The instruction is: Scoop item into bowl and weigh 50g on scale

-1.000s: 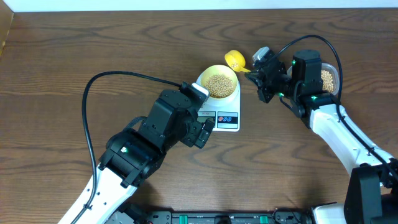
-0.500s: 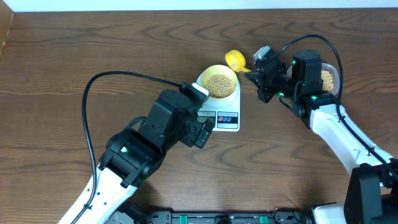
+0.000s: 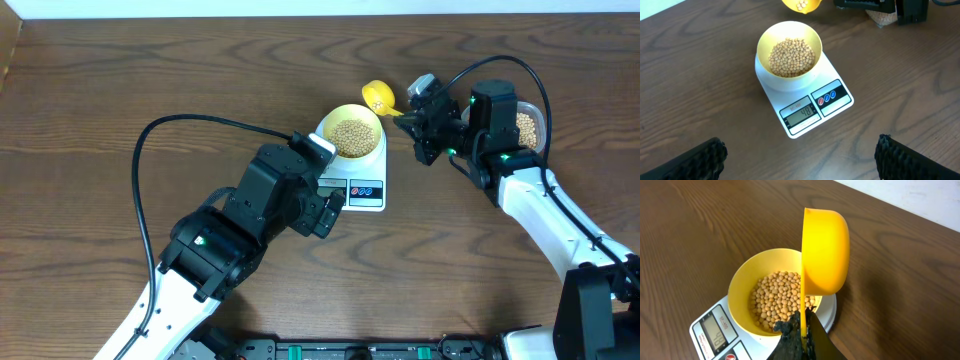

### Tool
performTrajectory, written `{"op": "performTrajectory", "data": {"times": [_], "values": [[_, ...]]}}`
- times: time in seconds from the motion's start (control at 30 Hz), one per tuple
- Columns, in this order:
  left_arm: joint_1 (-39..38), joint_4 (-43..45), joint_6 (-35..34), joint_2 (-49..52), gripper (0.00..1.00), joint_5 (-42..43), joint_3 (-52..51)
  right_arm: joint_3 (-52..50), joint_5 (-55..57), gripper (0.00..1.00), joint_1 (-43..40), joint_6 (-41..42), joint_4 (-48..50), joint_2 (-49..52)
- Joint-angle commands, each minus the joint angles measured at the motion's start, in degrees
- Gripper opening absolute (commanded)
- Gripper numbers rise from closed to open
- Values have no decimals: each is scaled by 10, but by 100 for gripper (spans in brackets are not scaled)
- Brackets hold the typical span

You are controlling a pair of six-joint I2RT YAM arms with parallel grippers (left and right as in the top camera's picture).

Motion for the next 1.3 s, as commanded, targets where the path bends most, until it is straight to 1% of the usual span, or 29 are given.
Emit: {"op": "performTrajectory", "data": {"times": [0.0,0.13,0.23,0.4,0.5,0.6,1.27], "values": [[2,-2,10,3,97,5,0,0,-8,1,-5,7,1,5],[2,-2,10,3,97,5,0,0,3,1,-5,-27,10,5],[2,-2,10,3,97,5,0,0,6,1,-6,-33,34,5],[2,-2,10,3,97,5,0,0,-57,1,-5,-32,37,5],[2,-2,10,3,97,5,0,0,-53,1,-6,-37,32,5],[2,-2,10,3,97,5,0,0,-51,1,-6,-67,36,5],[2,-2,10,3,97,5,0,0,-56,1,-6,-57,32,5]]}}
